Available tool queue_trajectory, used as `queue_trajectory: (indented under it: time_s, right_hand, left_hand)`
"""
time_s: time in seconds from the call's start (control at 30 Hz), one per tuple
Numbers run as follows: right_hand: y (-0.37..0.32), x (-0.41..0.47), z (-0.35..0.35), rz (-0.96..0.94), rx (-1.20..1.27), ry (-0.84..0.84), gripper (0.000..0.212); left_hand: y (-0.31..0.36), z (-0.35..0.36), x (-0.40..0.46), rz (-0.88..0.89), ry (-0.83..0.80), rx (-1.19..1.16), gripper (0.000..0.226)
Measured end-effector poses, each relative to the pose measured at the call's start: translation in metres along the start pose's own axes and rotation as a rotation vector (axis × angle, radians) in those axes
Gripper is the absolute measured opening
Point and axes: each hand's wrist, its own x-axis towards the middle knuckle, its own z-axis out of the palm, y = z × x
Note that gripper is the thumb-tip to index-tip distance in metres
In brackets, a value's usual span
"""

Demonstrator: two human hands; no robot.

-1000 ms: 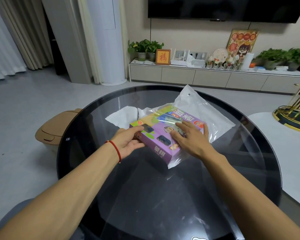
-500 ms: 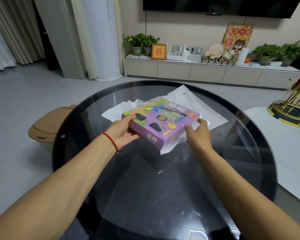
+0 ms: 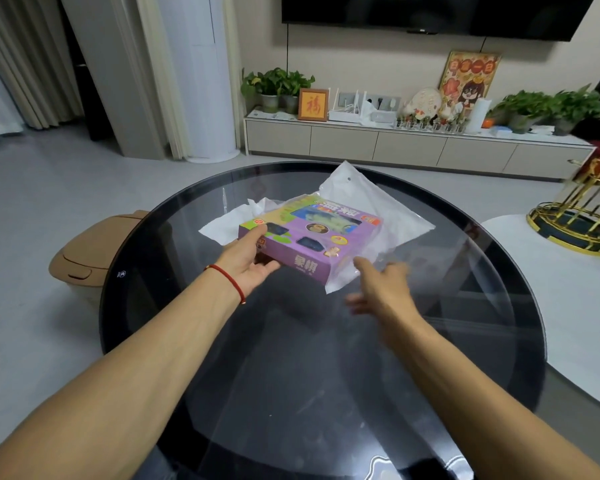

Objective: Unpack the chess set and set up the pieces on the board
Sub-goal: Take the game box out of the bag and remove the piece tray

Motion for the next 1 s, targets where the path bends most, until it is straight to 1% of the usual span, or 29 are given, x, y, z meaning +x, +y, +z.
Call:
queue_trajectory:
  time_s: [0.03, 0.07, 0.13, 0.23, 0.27, 0.37, 0.47, 0.6, 0.7, 0.77, 0.8, 0.87, 0.9, 1.0]
  right_hand:
    - [0.002, -0.009, 0.006, 0.074, 0.127, -0.124, 0.013]
    - [0.005, -0.015, 0.011, 0.093, 0.200, -0.195, 0.007]
    - [0.013, -0.014, 0.015, 0.081, 0.247, -0.223, 0.019]
    - [0.017, -0.015, 0.010, 0.017, 0.167, -0.250, 0.021]
    - [0.019, -0.015, 0.007, 0.014, 0.141, -0.269, 0.020]
    - [0.023, -0.017, -0.004, 0.028, 0.121, -0.308, 0.016]
    - [0.022, -0.013, -0.014, 0.034, 0.120, -0.281, 0.014]
    - [0.019, -0.009, -0.022, 0.057, 0.140, -0.282, 0.019]
    - [0.017, -0.008, -0.026, 0.068, 0.165, -0.292, 0.015]
    - [0.016, -0.007, -0.024, 0.069, 0.159, -0.298, 0.012]
    - [0.014, -0.007, -0.022, 0.074, 0.137, -0.301, 0.016]
    - [0.016, -0.004, -0.017, 0.047, 0.043, -0.275, 0.031]
    - [0.018, -0.001, -0.014, 0.016, 0.005, -0.243, 0.031]
    - [0.018, 0.009, -0.007, -0.043, 0.042, -0.096, 0.015]
  left_hand:
    - [-0.002, 0.002, 0.002, 0.006, 0.003, -0.011, 0.029]
    - [-0.005, 0.002, 0.003, 0.013, 0.006, -0.021, 0.033]
    - [-0.015, 0.002, 0.006, 0.025, 0.008, -0.008, 0.047]
    - [-0.028, 0.004, 0.005, 0.008, -0.054, 0.081, 0.077]
    - [-0.030, 0.006, 0.004, 0.009, -0.069, 0.094, 0.079]
    - [-0.027, 0.010, 0.005, 0.040, -0.052, 0.095, 0.069]
    - [-0.023, 0.011, 0.002, 0.031, -0.050, 0.138, 0.066]
    - [-0.025, 0.010, -0.005, 0.038, -0.078, 0.200, 0.055]
    - [-0.028, 0.008, -0.008, 0.039, -0.101, 0.197, 0.057]
    - [-0.031, 0.008, -0.010, 0.028, -0.083, 0.188, 0.064]
    - [-0.032, 0.009, -0.011, 0.029, -0.075, 0.187, 0.067]
    - [-0.035, 0.014, -0.014, 0.036, -0.073, 0.210, 0.068]
    - [-0.037, 0.015, -0.016, 0.044, -0.076, 0.225, 0.066]
    - [-0.041, 0.015, -0.022, 0.031, -0.087, 0.223, 0.059]
